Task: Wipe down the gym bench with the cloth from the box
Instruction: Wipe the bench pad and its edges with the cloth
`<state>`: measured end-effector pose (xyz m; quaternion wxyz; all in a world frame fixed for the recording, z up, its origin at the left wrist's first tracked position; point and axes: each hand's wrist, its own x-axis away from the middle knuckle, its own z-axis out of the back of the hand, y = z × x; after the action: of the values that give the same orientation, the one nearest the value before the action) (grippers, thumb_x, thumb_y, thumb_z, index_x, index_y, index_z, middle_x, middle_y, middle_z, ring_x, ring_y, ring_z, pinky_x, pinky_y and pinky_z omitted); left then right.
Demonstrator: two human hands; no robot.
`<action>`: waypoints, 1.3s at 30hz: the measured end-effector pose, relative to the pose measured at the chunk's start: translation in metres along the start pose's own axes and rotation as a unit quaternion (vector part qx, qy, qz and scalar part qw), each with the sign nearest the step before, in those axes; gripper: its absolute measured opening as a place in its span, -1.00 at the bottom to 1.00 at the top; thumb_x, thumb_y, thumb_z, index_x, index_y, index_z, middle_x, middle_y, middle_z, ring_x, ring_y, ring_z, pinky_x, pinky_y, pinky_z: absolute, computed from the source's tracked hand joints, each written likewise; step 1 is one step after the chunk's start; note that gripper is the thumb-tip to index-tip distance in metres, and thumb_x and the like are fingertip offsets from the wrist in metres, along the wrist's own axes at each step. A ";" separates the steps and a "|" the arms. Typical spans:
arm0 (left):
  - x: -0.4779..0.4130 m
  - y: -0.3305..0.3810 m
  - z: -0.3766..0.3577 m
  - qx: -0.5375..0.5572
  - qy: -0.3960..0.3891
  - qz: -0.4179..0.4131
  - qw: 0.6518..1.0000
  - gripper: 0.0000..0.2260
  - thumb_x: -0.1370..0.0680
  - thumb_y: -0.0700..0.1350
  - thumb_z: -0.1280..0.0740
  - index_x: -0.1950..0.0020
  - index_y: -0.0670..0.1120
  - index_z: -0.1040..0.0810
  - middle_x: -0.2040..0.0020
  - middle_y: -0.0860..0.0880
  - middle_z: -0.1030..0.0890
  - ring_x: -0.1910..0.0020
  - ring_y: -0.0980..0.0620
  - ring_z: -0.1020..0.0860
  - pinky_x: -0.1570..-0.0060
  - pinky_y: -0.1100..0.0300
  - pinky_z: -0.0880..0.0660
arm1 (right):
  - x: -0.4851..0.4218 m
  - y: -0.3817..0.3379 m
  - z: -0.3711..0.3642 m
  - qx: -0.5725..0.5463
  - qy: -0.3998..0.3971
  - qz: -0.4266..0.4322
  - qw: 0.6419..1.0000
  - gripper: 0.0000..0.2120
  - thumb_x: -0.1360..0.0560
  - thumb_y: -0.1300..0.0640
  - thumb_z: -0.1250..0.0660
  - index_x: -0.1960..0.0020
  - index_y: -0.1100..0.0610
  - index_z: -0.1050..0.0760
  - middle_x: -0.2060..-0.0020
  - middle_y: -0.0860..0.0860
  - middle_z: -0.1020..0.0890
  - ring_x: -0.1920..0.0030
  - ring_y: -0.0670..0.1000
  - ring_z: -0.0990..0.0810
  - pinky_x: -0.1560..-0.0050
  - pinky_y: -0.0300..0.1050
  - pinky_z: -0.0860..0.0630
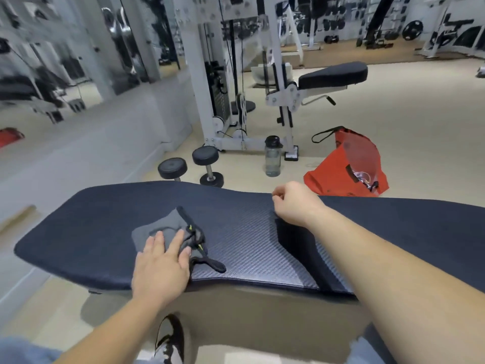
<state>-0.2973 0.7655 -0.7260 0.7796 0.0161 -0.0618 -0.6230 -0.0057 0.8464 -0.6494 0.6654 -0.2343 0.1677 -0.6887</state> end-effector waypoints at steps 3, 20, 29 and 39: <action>0.012 0.046 -0.002 0.001 0.006 0.039 0.999 -0.48 -0.67 0.20 0.09 -0.65 0.20 0.04 -0.68 -0.08 -0.01 -0.65 -0.15 0.05 -0.59 -0.16 0.03 | -0.002 0.025 0.011 -0.009 0.016 -0.021 1.000 -0.74 -0.62 0.08 -0.26 -0.23 0.04 -0.64 -0.12 0.08 -0.70 -0.15 0.17 -0.64 -0.23 0.13 -0.61; -0.108 0.187 -0.005 0.009 -0.090 -0.398 0.913 -0.48 -0.67 0.17 -0.02 -0.64 0.14 -0.08 -0.69 0.02 0.09 -0.65 0.04 0.16 -0.61 -0.04 0.18 | -0.050 0.013 -0.015 -0.013 0.147 -0.028 0.989 -0.68 -0.57 0.08 -0.25 -0.24 0.05 -0.65 -0.15 0.10 -0.71 -0.23 0.20 -0.62 -0.18 0.14 -0.60; -0.172 -0.040 0.017 0.025 -0.045 -0.188 0.981 -0.51 -0.67 0.24 0.07 -0.62 0.29 -0.02 -0.69 0.01 0.04 -0.66 0.01 0.12 -0.62 -0.06 0.12 | -0.062 -0.101 -0.090 0.019 0.053 0.072 0.996 -0.67 -0.59 0.01 -0.22 -0.26 0.04 -0.64 -0.23 0.03 -0.67 -0.28 0.12 -0.61 -0.25 0.10 -0.57; -0.055 -0.093 0.025 0.024 -0.059 -0.056 0.996 -0.50 -0.68 0.20 0.09 -0.63 0.25 0.05 -0.69 -0.01 0.13 -0.65 -0.12 0.21 -0.59 -0.19 0.20 | -0.029 -0.193 -0.157 0.016 0.003 0.171 0.985 -0.70 -0.61 0.00 -0.23 -0.26 -0.01 -0.63 -0.19 -0.04 -0.64 -0.28 0.06 -0.56 -0.27 0.04 -0.54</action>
<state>-0.4027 0.7999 -0.7150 0.7379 0.0014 -0.1220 -0.6638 -0.2530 0.8741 -0.6786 0.7764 -0.1894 0.1957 -0.5683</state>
